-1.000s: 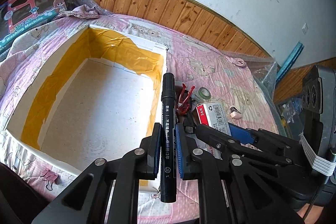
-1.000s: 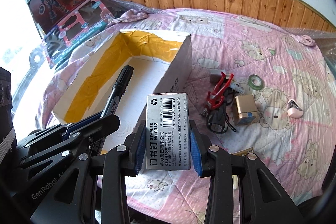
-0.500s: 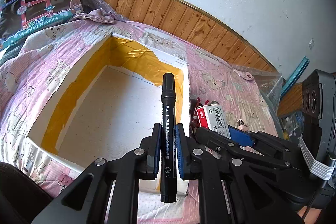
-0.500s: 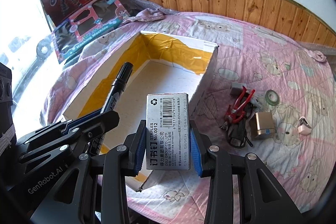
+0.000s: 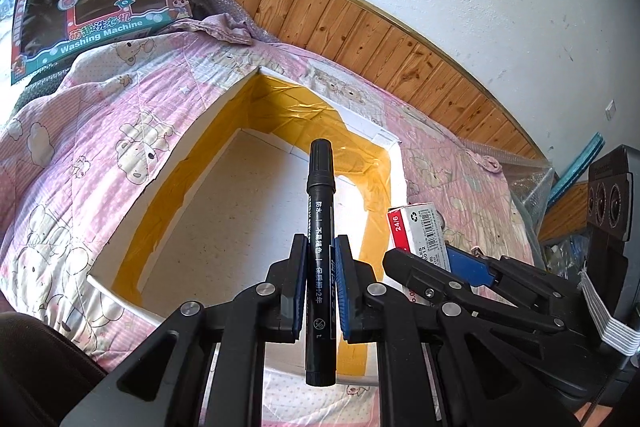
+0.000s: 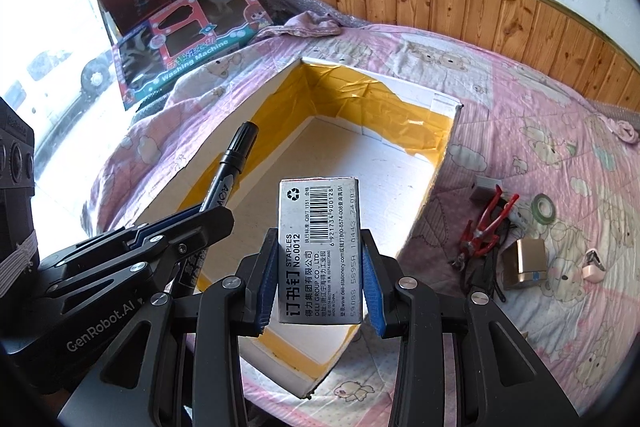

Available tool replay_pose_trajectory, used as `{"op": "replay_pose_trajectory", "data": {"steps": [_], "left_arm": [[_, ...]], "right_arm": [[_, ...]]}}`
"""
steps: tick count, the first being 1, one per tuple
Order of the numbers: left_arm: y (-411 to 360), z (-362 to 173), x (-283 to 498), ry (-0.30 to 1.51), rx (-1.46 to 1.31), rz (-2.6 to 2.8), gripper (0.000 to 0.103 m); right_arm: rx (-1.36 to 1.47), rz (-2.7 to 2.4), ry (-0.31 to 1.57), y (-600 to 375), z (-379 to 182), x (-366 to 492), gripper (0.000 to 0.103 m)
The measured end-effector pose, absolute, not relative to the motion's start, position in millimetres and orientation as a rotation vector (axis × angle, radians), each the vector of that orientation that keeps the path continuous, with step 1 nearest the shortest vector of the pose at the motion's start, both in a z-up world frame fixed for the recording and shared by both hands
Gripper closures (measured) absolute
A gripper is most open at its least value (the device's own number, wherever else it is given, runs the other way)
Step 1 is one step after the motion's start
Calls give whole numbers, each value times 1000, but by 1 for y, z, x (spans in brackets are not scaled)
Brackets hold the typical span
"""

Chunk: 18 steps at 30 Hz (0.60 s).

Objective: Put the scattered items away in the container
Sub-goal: 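Carry the marker with the left tool while the right tool carries the staples box over the cardboard box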

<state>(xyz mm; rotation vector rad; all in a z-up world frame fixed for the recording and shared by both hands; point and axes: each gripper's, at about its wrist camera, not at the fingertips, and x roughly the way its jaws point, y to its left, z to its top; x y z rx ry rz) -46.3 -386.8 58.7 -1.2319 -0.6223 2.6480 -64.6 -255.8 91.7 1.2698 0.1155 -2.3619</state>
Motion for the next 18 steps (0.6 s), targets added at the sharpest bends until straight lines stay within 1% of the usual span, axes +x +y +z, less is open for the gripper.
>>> {"op": "replay_pose_trajectory", "data": {"steps": [12,18], "left_arm": [[-413,34,-68,-637,-1363,2657,89],[-419,16,-88,-637,-1474,2619,89]], "right_arm": [[1299,-2301,120,-280,84,-91,63],[1343,-2276,114,-288,74,-115,63]]}}
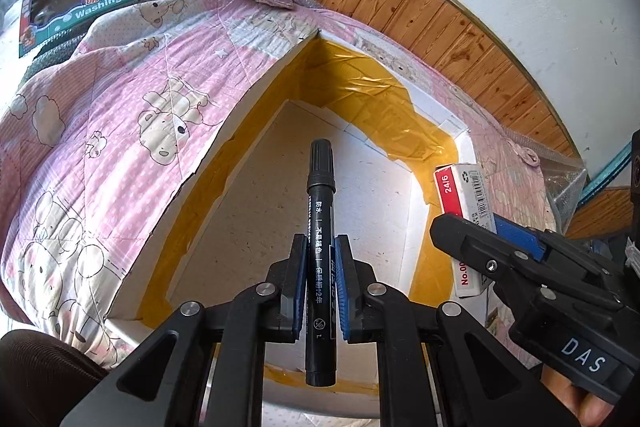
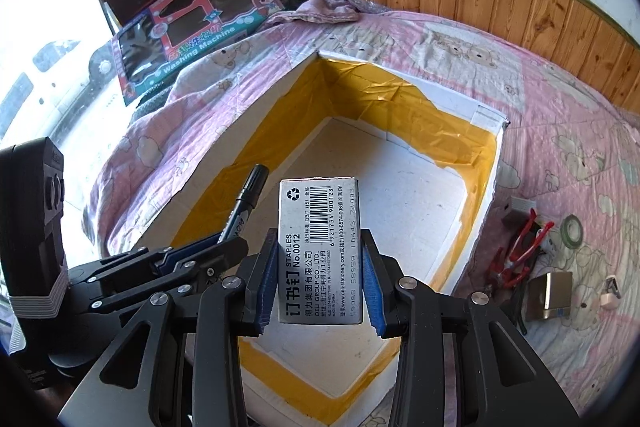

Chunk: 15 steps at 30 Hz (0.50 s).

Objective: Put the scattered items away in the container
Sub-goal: 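Carry the marker with the left tool while the right tool carries the staples box over the cardboard box, then open the left tool to drop the marker while the right tool drops the staples box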

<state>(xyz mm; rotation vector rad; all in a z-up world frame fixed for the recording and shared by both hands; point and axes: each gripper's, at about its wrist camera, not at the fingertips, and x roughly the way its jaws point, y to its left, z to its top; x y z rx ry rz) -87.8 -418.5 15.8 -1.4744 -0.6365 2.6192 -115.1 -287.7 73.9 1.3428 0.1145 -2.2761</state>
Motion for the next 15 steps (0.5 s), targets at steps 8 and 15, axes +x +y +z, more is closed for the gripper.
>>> {"op": "replay_pose_trajectory", "data": {"steps": [8,15], "left_arm": [[-416,17,-125,-542,-1552,2594,89],[-409,13,-164,-520,-1620,2571,89]], "right_arm": [[1450,-2242,90,-289,53,-158,63],[1520,-2248,119,-291,34,-193,63]]}}
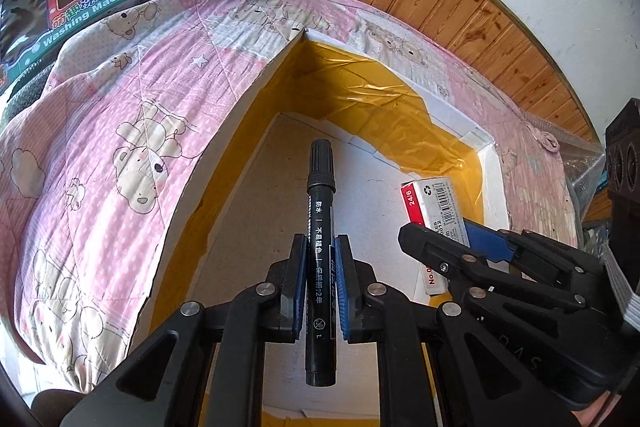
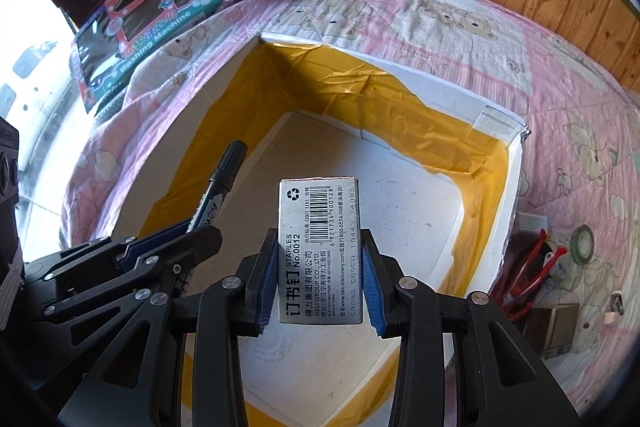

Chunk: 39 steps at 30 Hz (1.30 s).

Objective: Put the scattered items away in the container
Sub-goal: 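Open the left tool to drop the marker while the right tool drops the staples box, then grasp the bronze square box with the left tool while the right tool grasps the gold tissue pack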

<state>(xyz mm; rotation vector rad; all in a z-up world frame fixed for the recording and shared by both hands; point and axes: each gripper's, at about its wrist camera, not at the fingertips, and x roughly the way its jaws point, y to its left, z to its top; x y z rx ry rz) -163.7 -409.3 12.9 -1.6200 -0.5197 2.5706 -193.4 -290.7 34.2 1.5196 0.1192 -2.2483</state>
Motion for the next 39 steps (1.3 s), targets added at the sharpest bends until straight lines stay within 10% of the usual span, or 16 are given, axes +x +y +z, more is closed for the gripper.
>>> {"op": "replay_pose_trajectory", "data": {"steps": [12,20,39], "left_arm": [[-400,-28,-224,-464,-1826,2479,90],[-406,-27,-223,-524,-1894,2429,58],[-325,93,-46,-269,-1254,2666,53]], "right_arm": [[1654,-2186,250,-295,0,-236,62],[1564,-2165,178,-278,29,-210,62],[1173,-2195,-327,-141,93,-56,55]]}}
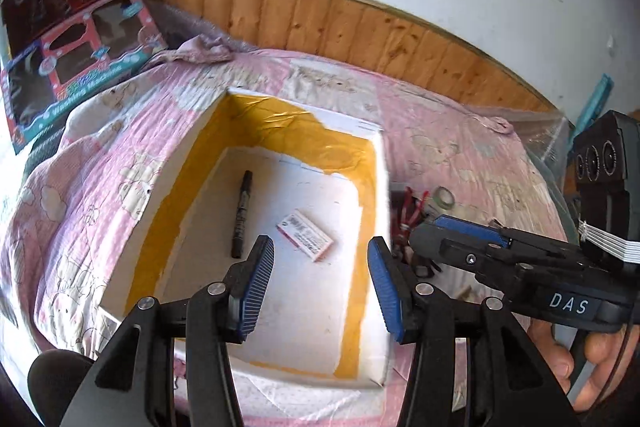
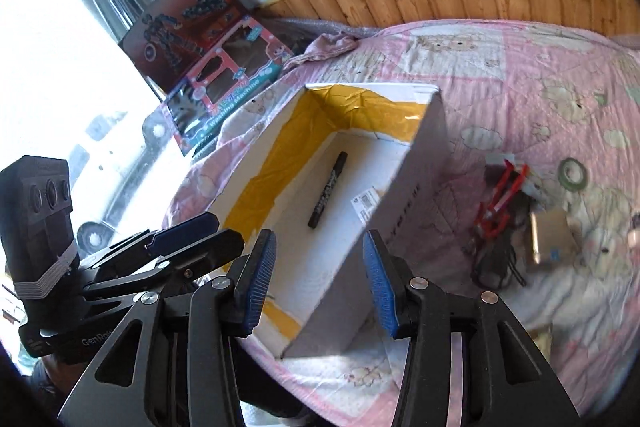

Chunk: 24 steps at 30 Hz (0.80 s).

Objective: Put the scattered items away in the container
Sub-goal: 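Grasp the bronze square box with the left tool while the right tool grasps the gold tissue pack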

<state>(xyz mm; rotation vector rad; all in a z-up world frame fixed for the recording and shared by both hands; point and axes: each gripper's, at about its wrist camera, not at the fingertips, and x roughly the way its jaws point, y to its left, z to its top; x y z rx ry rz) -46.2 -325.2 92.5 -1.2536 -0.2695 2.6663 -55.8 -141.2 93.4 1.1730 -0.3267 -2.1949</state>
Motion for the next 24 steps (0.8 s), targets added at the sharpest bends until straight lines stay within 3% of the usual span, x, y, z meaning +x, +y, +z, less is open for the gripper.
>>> {"op": "replay_pose_trajectory", "data": {"steps": [9,15,24], "left_arm": [[-221,52,-9,-172,-1322,2397,49],[-181,15,-40,-164,-1402,2363,43],[-152,-16,-107,-227,-1452,2306,42]], "right_arm": [[1391,-2413,-379,-39,20,4,54],[1497,-2472,-360,-17,-10,-6,54],[1613,-2503,-233,-17,-40,-36,52]]}}
